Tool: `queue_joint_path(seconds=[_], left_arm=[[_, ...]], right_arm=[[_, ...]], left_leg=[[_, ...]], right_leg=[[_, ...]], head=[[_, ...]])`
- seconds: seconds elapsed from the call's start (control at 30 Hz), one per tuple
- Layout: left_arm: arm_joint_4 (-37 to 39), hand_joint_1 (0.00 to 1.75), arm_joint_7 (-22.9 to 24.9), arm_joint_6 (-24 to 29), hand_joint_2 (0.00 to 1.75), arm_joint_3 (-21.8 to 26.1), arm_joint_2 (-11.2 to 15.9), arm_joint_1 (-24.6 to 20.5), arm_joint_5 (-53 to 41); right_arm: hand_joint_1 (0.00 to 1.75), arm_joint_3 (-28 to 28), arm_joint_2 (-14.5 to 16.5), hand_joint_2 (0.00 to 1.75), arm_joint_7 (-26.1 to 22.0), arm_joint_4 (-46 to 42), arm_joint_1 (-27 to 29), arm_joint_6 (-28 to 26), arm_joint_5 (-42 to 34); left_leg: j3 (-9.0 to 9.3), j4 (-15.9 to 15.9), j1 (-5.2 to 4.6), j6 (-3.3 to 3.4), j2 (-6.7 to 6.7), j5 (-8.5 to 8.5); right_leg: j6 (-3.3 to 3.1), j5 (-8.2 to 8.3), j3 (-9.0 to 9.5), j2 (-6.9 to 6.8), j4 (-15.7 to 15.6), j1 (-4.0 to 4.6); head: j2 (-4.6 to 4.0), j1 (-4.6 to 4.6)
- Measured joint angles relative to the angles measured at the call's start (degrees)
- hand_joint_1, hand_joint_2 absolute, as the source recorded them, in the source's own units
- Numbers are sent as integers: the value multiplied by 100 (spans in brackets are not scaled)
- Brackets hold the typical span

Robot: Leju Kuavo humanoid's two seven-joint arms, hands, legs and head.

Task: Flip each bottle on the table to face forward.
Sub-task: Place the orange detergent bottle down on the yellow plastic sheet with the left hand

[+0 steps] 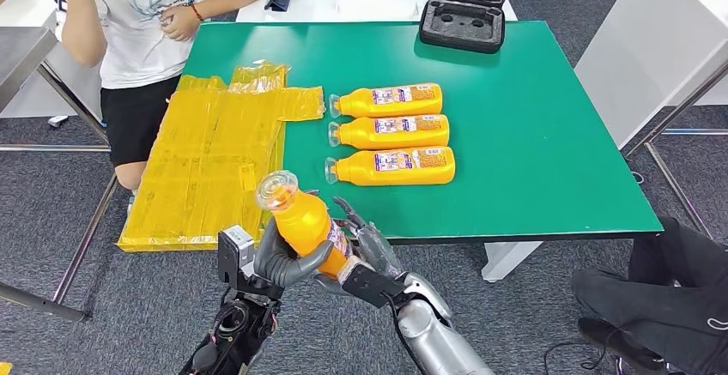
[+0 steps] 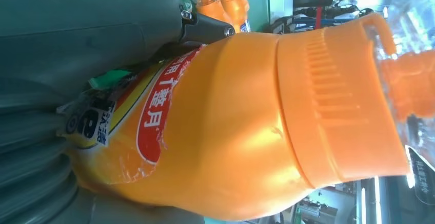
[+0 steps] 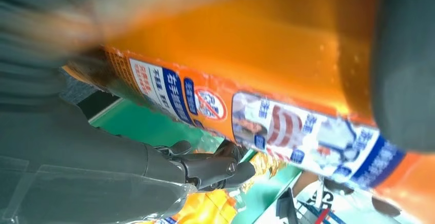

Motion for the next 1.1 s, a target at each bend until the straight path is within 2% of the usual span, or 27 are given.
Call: queue_joint_path(seconds=[0.2, 0.43, 0.63, 0.8, 1.1], left_arm=[[-7, 175, -45, 444, 175, 18, 16, -22, -98], [-6, 175, -83, 717, 175, 110, 60, -31, -90], [-54, 175, -127, 1551, 175, 270, 129, -137, -377], [-222, 175, -115, 1977, 175, 486, 256, -253, -713], [-482, 175, -63, 2085, 175, 689, 393, -365, -868]], right_arm=[[0, -15, -15, 0, -57, -190, 23, -98, -219], [0, -10, -28, 0, -105, -317, -4, -196, -385], [0, -4, -63, 0, -152, -748, 91, -371, -606], [0, 0, -128, 0, -143, -1180, 208, -409, -715], [0, 26, -184, 0, -120, -1565, 329, -413, -763]], left_leg=[[0, 0, 0, 0, 1, 0], [0, 0, 0, 0, 0, 1], [0, 0, 0, 0, 0, 1], [0, 0, 1, 0, 0, 1], [0, 0, 0, 0, -1, 1]], right_leg=[[0, 0, 0, 1, 0, 0], [0, 0, 0, -1, 1, 0], [0, 0, 0, 0, 1, 0], [0, 0, 0, -1, 1, 1], [0, 0, 0, -1, 1, 0]], head=[[0, -1], [0, 0], [0, -1], [0, 0], [0, 0]])
